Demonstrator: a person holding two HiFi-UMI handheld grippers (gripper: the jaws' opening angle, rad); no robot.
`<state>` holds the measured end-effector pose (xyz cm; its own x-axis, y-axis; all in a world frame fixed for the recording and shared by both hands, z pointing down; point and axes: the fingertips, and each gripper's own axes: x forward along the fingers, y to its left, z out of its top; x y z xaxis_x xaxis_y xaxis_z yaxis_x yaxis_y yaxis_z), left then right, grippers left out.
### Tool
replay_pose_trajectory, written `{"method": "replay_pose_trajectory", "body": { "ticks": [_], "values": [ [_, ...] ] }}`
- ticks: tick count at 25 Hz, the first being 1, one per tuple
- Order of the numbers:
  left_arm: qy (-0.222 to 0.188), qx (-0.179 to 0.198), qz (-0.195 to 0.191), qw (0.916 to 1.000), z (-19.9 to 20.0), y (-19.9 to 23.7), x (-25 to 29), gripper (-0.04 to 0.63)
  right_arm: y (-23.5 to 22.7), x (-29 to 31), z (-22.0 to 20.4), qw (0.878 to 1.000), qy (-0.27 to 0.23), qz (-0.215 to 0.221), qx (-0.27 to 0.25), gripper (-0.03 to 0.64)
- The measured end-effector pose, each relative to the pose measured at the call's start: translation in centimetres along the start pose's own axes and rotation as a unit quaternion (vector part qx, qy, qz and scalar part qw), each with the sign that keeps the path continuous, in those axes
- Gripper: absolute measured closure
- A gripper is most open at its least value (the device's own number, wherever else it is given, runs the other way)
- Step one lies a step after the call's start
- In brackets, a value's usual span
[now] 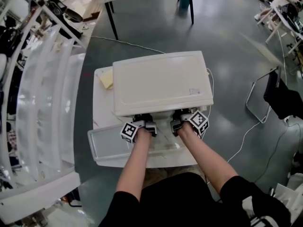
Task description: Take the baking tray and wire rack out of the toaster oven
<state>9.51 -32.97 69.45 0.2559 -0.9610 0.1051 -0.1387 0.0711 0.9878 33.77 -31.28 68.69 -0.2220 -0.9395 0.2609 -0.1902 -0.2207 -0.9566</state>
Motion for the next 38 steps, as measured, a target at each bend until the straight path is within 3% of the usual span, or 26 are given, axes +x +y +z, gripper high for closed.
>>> {"method": "replay_pose_trajectory", "body": {
  "ticks": [20,25,38],
  "values": [
    [0.021,-0.025,-0.010,0.9994,-1.2,0.0,-6.6,0.574,-1.0,-6.3,-2.2,1.000,0.008,0.014,0.020,0.586],
    [0.019,-0.047,-0.023,0.9984,-1.6,-0.3,-8.5,0.575,-1.2,-8.0,-2.9,1.000,0.016,0.024,0.009,0.586],
    [0.041,-0.049,-0.027,0.9976,-2.7,-0.8,-14.5,0.575,-1.4,-14.0,-4.6,0.999,0.022,0.029,0.005,0.586]
  ]
}}
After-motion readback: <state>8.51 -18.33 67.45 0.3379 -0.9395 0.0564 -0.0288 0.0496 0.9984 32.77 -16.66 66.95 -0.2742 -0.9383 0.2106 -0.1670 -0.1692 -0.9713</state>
